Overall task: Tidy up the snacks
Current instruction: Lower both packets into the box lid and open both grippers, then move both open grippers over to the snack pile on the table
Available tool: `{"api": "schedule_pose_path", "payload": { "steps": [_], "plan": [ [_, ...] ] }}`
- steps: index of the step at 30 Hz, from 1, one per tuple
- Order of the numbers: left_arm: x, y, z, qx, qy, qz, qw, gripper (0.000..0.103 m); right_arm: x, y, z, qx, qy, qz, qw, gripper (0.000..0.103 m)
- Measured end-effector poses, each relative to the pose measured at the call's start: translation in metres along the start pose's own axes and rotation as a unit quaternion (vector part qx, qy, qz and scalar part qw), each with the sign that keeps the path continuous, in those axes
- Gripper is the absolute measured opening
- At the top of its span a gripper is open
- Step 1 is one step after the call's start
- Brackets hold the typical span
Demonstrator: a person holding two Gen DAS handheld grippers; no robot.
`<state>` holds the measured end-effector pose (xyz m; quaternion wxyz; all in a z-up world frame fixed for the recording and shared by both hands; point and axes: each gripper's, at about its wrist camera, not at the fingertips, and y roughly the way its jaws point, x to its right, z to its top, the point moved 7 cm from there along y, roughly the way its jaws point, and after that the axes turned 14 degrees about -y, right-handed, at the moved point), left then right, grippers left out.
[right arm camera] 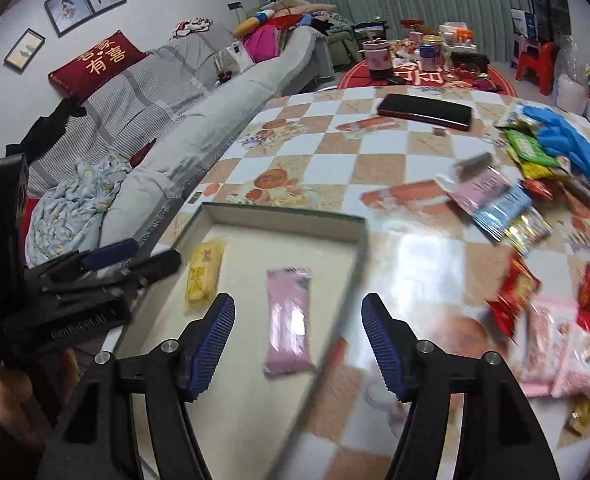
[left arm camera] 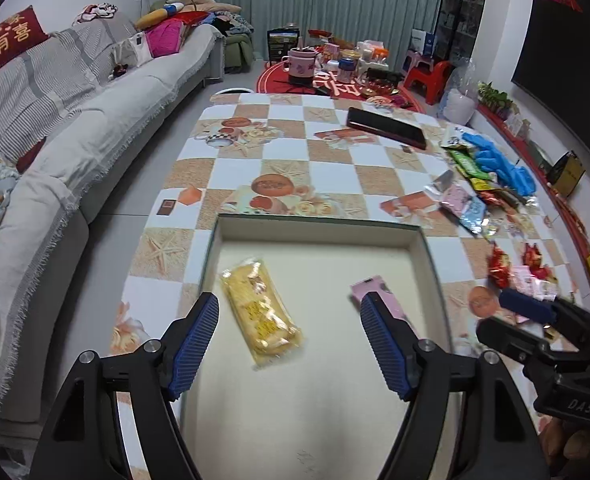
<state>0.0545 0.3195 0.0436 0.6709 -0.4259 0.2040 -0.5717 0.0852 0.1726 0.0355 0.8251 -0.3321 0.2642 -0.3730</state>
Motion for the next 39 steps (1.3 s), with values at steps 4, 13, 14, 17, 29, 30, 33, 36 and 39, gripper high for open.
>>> {"api": "schedule_pose_path", "payload": {
  "steps": [4, 13, 14, 17, 29, 30, 33, 36, 39],
  "plan": [
    [0.027, -0.011, -0.022, -0.014, -0.013, -0.039, 0.9991, 0.078, 0.040, -0.034, -0.052, -0.001, 0.017, -0.045, 0.999, 0.068],
    [0.177, -0.002, -0.116, -0.077, 0.094, -0.107, 0.9869, 0.079, 0.173, -0.093, -0.165, -0.052, 0.105, -0.195, 0.974, 0.068],
    [0.193, 0.003, -0.123, -0.083, 0.107, -0.106, 0.9851, 0.079, 0.182, -0.099, -0.167, -0.049, 0.104, -0.212, 0.970, 0.068],
    [0.225, 0.019, -0.131, -0.105, 0.115, -0.111, 0.9815, 0.079, 0.201, -0.108, -0.171, -0.048, 0.109, -0.223, 0.968, 0.068],
    [0.330, 0.071, -0.103, -0.105, 0.155, -0.113, 0.9758, 0.080, 0.200, -0.100, -0.169, -0.021, 0.077, -0.172, 0.982, 0.101],
    [0.338, 0.075, -0.103, -0.105, 0.164, -0.114, 0.9743, 0.080, 0.199, -0.099, -0.169, -0.021, 0.074, -0.170, 0.982, 0.101],
    [0.351, 0.089, -0.106, -0.110, 0.183, -0.111, 0.9707, 0.080, 0.199, -0.098, -0.169, -0.019, 0.074, -0.166, 0.983, 0.101],
    [0.344, 0.102, -0.120, -0.125, 0.197, -0.096, 0.9677, 0.080, 0.199, -0.100, -0.170, -0.016, 0.076, -0.163, 0.984, 0.101],
    [0.333, 0.089, -0.139, -0.109, 0.246, -0.093, 0.9587, 0.080, 0.200, -0.101, -0.170, -0.010, 0.080, -0.159, 0.984, 0.101]
  ]
}}
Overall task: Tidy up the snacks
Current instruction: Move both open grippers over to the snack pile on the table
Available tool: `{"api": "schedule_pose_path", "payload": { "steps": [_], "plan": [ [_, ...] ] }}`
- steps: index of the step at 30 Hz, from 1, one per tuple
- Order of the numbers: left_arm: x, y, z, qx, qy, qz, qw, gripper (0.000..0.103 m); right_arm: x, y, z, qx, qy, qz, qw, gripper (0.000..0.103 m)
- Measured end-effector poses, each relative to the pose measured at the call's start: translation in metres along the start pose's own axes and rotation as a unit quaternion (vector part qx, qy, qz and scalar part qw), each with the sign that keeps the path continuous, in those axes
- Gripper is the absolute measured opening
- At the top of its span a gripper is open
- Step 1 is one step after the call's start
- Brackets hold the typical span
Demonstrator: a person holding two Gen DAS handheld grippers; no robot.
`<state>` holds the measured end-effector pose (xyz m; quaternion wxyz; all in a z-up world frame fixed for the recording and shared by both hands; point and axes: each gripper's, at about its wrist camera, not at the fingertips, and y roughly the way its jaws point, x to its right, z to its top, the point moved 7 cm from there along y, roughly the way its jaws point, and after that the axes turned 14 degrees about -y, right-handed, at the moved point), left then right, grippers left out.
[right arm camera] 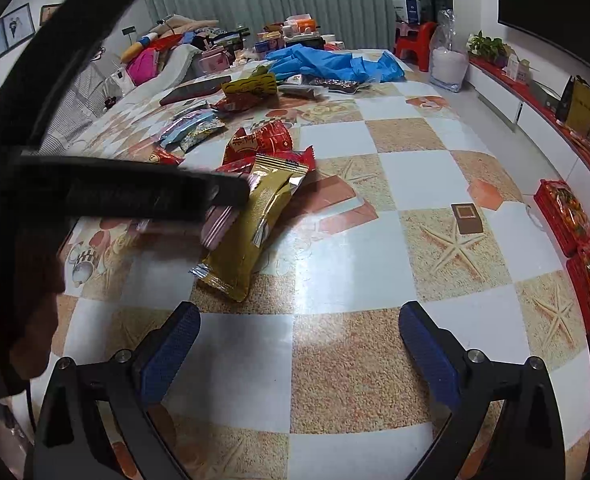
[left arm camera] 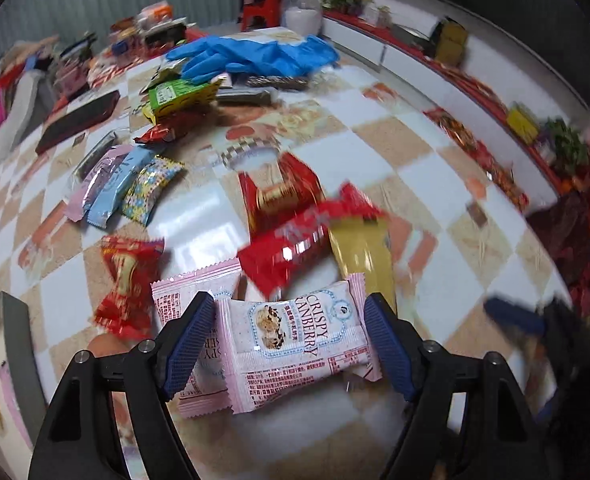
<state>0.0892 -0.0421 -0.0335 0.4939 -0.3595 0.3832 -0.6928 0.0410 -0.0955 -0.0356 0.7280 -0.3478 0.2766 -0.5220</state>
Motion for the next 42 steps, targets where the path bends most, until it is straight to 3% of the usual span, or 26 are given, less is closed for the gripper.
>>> {"api": "schedule_pose_path", "payload": {
  "steps": [5, 10, 14, 26, 32, 38, 41, 42],
  "plan": [
    [-0.016, -0.015, -0.027, 0.008, 0.006, 0.007, 0.9999, 0.080, 0.000, 0.000, 0.001, 0.003, 0.002, 0.008, 1.000, 0.103],
    [-0.032, -0.034, -0.035, 0.023, -0.035, -0.014, 0.9990, 0.080, -0.003, 0.001, 0.002, -0.005, -0.007, -0.002, 1.000, 0.103],
    [-0.042, -0.045, -0.031, 0.044, -0.063, -0.010, 0.9970, 0.080, -0.004, 0.003, 0.002, -0.010, -0.013, -0.008, 1.000, 0.103],
    [-0.075, -0.041, -0.027, 0.028, -0.167, -0.037, 0.9848, 0.080, -0.005, 0.004, 0.001, -0.015, -0.020, -0.014, 1.000, 0.103],
    [-0.061, -0.038, -0.024, 0.024, -0.142, -0.041, 0.9887, 0.080, -0.004, 0.002, 0.001, -0.007, -0.012, -0.005, 1.000, 0.103],
    [-0.055, -0.036, -0.010, 0.044, -0.076, -0.011, 0.9961, 0.082, -0.002, 0.000, 0.001, 0.001, -0.003, 0.007, 1.000, 0.103],
    [-0.072, -0.010, -0.003, -0.009, -0.107, -0.015, 0.9941, 0.084, -0.002, 0.000, 0.001, 0.001, -0.003, 0.007, 1.000, 0.103],
    [-0.081, 0.000, -0.006, -0.028, -0.122, 0.000, 0.9921, 0.084, -0.002, 0.000, 0.001, 0.002, -0.002, 0.007, 1.000, 0.103]
  ]
}}
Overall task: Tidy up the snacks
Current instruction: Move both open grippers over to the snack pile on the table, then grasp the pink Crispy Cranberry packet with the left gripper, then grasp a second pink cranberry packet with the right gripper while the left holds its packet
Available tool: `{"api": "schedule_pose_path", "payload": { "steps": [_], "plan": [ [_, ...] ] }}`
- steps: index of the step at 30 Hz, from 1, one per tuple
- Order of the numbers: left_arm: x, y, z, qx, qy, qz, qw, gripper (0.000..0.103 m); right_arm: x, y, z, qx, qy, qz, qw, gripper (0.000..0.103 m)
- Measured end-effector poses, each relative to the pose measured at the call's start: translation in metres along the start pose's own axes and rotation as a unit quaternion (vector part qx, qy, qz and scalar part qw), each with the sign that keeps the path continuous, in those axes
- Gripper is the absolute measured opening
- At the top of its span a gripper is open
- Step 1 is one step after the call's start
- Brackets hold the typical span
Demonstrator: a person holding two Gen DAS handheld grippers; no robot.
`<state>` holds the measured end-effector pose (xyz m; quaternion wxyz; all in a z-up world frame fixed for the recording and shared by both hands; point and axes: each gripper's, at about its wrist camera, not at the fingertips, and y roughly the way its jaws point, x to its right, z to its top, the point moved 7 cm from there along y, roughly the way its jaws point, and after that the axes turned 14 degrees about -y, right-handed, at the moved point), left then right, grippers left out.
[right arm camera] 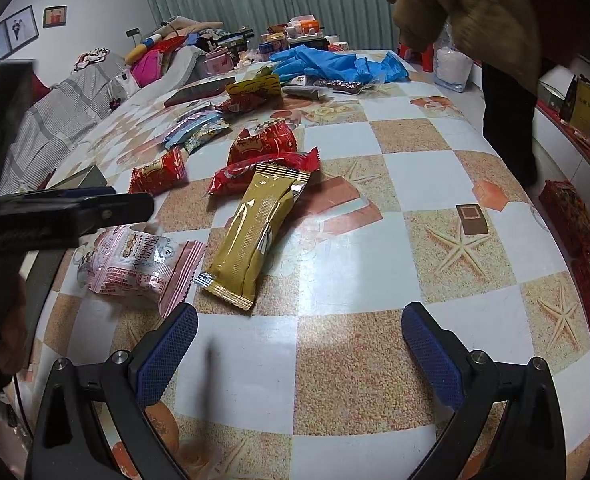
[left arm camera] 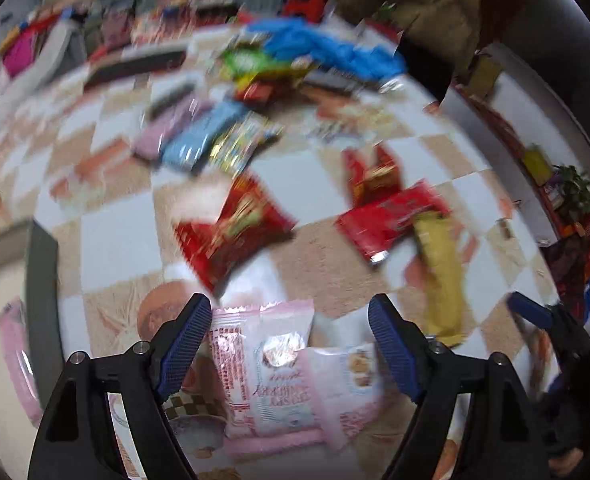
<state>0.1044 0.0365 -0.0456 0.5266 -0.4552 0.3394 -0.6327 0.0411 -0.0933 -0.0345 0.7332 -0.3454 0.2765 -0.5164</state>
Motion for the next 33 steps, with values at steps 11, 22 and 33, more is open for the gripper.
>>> {"api": "schedule_pose_path", "payload": {
  "steps": [11, 22, 33],
  "plan": [
    [-0.047, -0.026, -0.038, 0.038, -0.069, 0.031, 0.9964, 0.084, 0.002, -0.002, 0.001, 0.009, 0.009, 0.011, 1.000, 0.103],
    [-0.019, -0.021, -0.039, 0.068, 0.000, 0.061, 0.9959, 0.044, 0.000, -0.001, 0.000, 0.004, 0.003, 0.004, 1.000, 0.103],
    [-0.036, -0.037, -0.070, 0.121, -0.006, 0.045, 0.9916, 0.043, 0.000, 0.001, 0.000, -0.002, -0.005, -0.005, 1.000, 0.103]
  ]
}}
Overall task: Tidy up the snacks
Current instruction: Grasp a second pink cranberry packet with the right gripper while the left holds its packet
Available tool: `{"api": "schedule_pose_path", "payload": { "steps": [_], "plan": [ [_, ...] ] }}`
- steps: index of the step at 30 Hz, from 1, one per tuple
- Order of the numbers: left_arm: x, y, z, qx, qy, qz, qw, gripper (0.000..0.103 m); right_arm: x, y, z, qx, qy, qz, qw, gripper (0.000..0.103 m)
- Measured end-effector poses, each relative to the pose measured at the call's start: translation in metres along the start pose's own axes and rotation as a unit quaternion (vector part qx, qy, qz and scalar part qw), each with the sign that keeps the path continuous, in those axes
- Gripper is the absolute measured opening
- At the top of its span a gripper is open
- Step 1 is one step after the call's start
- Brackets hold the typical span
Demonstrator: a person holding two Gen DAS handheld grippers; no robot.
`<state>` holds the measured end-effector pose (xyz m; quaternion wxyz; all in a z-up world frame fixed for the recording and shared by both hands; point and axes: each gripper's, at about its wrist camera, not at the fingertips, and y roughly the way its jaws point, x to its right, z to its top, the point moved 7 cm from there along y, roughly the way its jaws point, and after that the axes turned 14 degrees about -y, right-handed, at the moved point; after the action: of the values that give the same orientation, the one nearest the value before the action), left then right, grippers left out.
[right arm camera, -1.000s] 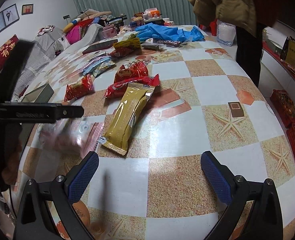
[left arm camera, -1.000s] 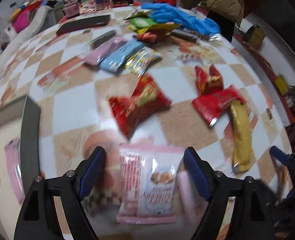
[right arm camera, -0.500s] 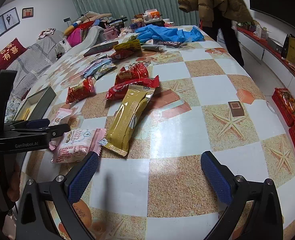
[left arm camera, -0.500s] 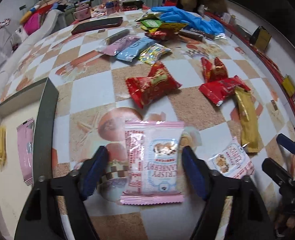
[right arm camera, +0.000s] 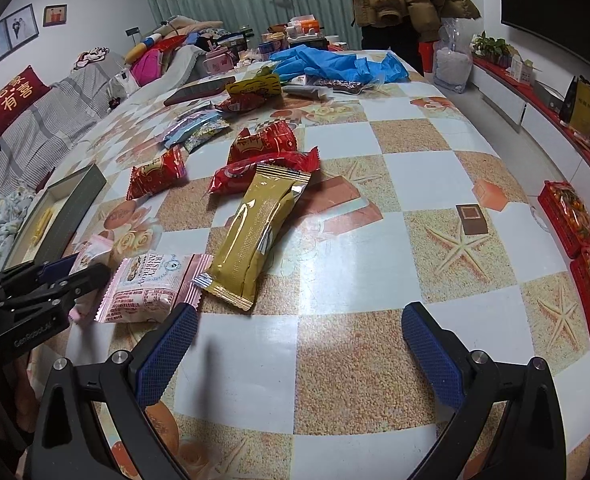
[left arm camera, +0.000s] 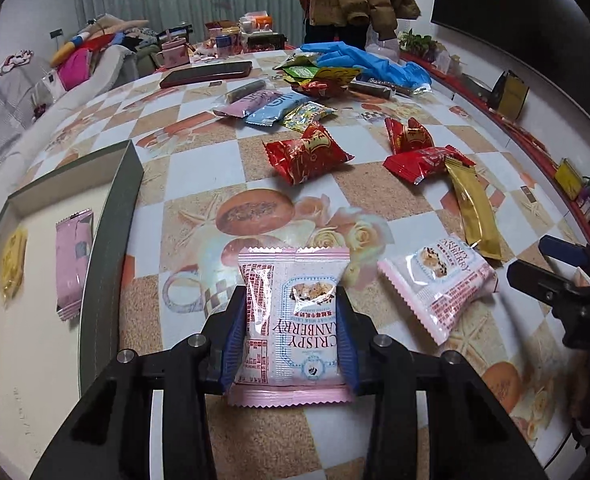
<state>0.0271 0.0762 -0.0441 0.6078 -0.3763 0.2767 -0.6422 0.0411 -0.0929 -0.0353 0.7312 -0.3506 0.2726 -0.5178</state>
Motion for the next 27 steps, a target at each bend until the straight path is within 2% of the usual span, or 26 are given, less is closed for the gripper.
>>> {"api": "schedule_pose_path", "payload": {
  "steps": [5, 11, 14, 16, 17, 19, 20, 21, 22, 23, 25, 26, 27],
  "plan": [
    [-0.001, -0.001, -0.001, 0.007, -0.002, -0.002, 1.0000, 0.043, -0.002, 0.002, 0.000, -0.008, -0.009, -0.011, 1.000, 0.103],
    [-0.006, -0.003, 0.001, 0.005, -0.024, -0.028, 0.9993, 0.044, -0.003, 0.002, 0.000, -0.008, -0.010, -0.011, 1.000, 0.103],
    [-0.017, -0.005, 0.002, 0.004, -0.049, -0.036, 0.9982, 0.044, -0.001, -0.001, 0.001, -0.006, -0.002, 0.008, 1.000, 0.103],
    [-0.019, -0.006, 0.001, 0.003, -0.051, -0.043, 0.9977, 0.044, -0.008, -0.004, 0.006, 0.000, -0.003, 0.055, 0.998, 0.103],
    [-0.019, -0.006, 0.001, 0.003, -0.052, -0.045, 0.9977, 0.044, -0.016, -0.007, 0.011, 0.007, -0.026, 0.070, 0.997, 0.103],
    [-0.020, -0.006, 0.001, 0.003, -0.050, -0.043, 0.9978, 0.044, -0.039, -0.011, 0.020, 0.007, -0.133, 0.054, 0.990, 0.102],
    [-0.020, -0.006, 0.001, 0.003, -0.048, -0.042, 0.9980, 0.044, -0.054, -0.011, 0.023, 0.002, -0.201, 0.039, 0.979, 0.101],
    [-0.020, -0.006, 0.001, 0.003, -0.046, -0.040, 0.9981, 0.044, -0.070, -0.011, 0.024, -0.005, -0.270, 0.036, 0.962, 0.096],
    [-0.020, -0.006, 0.001, 0.003, -0.042, -0.037, 0.9984, 0.044, -0.085, -0.009, 0.023, -0.014, -0.327, 0.039, 0.944, 0.091],
    [-0.021, -0.007, 0.000, 0.003, -0.040, -0.036, 0.9986, 0.044, -0.100, -0.008, 0.020, -0.022, -0.386, 0.046, 0.921, 0.091],
    [-0.022, -0.007, 0.000, 0.002, -0.043, -0.043, 0.9982, 0.044, -0.121, -0.004, 0.014, -0.037, -0.471, 0.066, 0.879, 0.091],
    [-0.023, -0.007, 0.000, 0.002, -0.046, -0.047, 0.9978, 0.044, -0.127, 0.001, 0.013, -0.046, -0.500, 0.071, 0.862, 0.091],
    [-0.023, -0.007, 0.000, 0.002, -0.046, -0.048, 0.9978, 0.044, -0.128, 0.008, 0.013, -0.060, -0.515, 0.079, 0.851, 0.091]
  ]
}}
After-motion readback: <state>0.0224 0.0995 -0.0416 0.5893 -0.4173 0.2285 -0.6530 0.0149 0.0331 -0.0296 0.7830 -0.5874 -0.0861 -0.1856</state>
